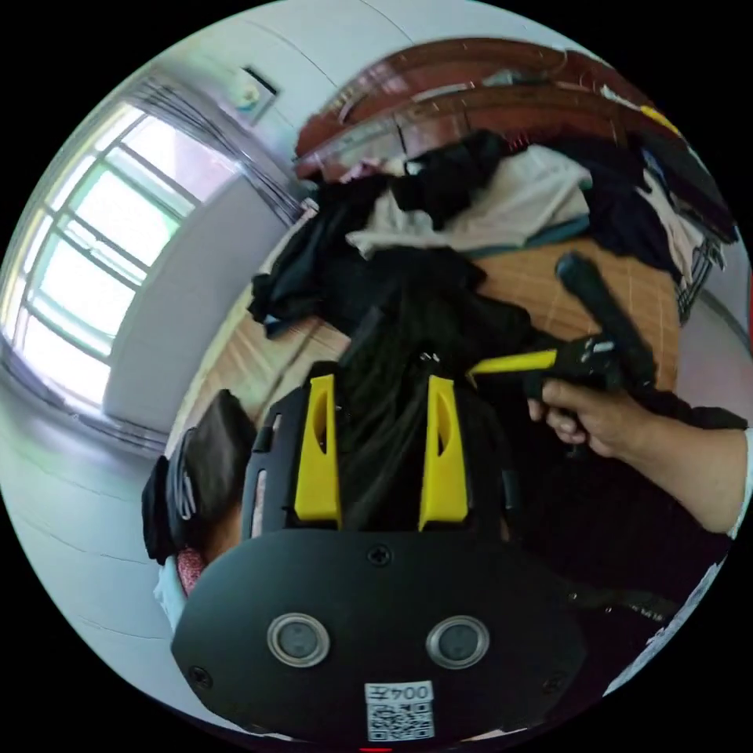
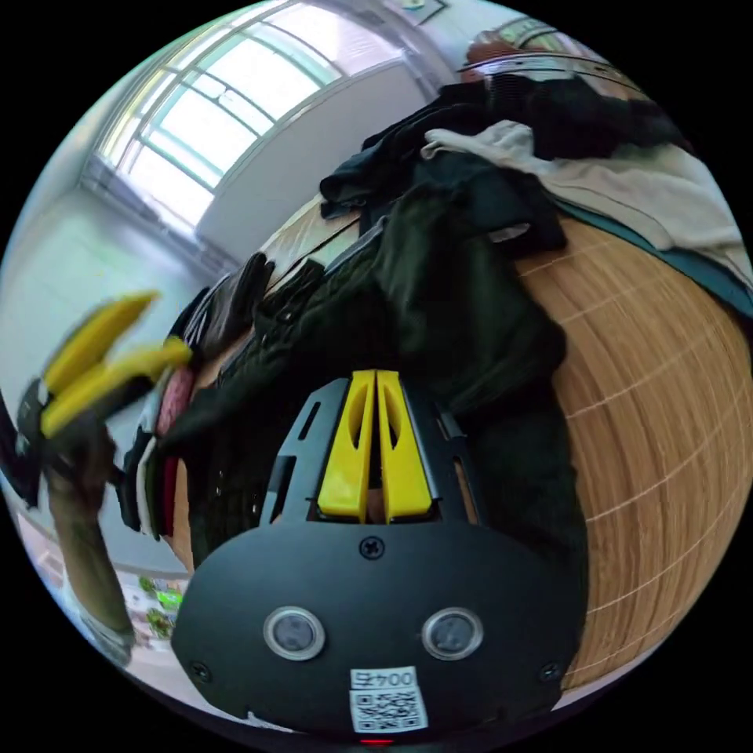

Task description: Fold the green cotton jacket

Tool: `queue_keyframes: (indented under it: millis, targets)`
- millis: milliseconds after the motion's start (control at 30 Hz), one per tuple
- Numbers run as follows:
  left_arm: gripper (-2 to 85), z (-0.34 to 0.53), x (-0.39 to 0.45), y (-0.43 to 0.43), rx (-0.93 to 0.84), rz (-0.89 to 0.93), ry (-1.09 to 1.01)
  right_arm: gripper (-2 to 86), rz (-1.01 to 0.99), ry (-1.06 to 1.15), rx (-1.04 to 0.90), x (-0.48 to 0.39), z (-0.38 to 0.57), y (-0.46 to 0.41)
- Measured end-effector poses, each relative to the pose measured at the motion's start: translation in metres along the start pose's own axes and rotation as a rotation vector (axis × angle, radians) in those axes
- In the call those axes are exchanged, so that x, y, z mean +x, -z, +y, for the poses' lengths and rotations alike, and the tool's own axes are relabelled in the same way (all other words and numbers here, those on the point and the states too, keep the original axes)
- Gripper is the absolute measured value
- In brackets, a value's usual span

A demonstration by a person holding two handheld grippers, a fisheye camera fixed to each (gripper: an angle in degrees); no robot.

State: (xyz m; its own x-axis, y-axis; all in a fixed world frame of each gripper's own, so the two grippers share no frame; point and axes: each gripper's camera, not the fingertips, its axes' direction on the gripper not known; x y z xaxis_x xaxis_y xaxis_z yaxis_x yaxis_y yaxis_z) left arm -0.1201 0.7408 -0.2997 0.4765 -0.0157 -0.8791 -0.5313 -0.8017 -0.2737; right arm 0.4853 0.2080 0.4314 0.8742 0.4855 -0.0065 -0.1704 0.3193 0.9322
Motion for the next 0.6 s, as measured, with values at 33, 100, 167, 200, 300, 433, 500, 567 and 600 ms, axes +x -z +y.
queue_keyframes:
  millis: [33, 100, 167, 200, 300, 433, 500, 567, 600]
  targets:
    - [16.4, -0.003, 0.032, -0.045, -0.062, 0.027, -0.025, -0.7, 0.009, -0.061, 0.043, 0.012, 0.0, 0.01]
    - [17.0, 0.001, 0.062, -0.087, -0.113, 0.107, -0.016, -0.7, 0.017, -0.164, 0.144, 0.03, 0.003, 0.029]
    - [16.8, 0.017, 0.076, -0.092, -0.063, 0.157, 0.033, -0.7, 0.048, -0.248, 0.273, 0.045, 0.01, 0.054]
    - [16.4, 0.023, 0.074, -0.089, -0.038, 0.162, 0.049, -0.7, 0.051, -0.249, 0.302, 0.046, 0.012, 0.06]
    - [14.7, 0.067, 0.045, -0.078, 0.061, 0.11, 0.153, -0.6, -0.03, -0.126, 0.367, 0.033, 0.015, 0.073]
    - [12.1, 0.167, -0.042, -0.135, -0.033, -0.059, 0.403, 0.0, -0.176, 0.069, 0.193, 0.0, 0.01, 0.047]
    - [11.2, 0.223, -0.077, -0.183, -0.125, -0.006, 0.505, 0.9, -0.157, 0.042, 0.077, -0.003, 0.008, 0.028]
    - [10.0, 0.296, -0.098, -0.262, -0.29, 0.125, 0.604, 1.9, -0.129, 0.013, 0.0, -0.001, 0.007, 0.013]
    - [9.7, 0.312, -0.102, -0.267, -0.238, 0.155, 0.636, 2.4, -0.14, 0.01, 0.007, -0.001, 0.007, 0.014]
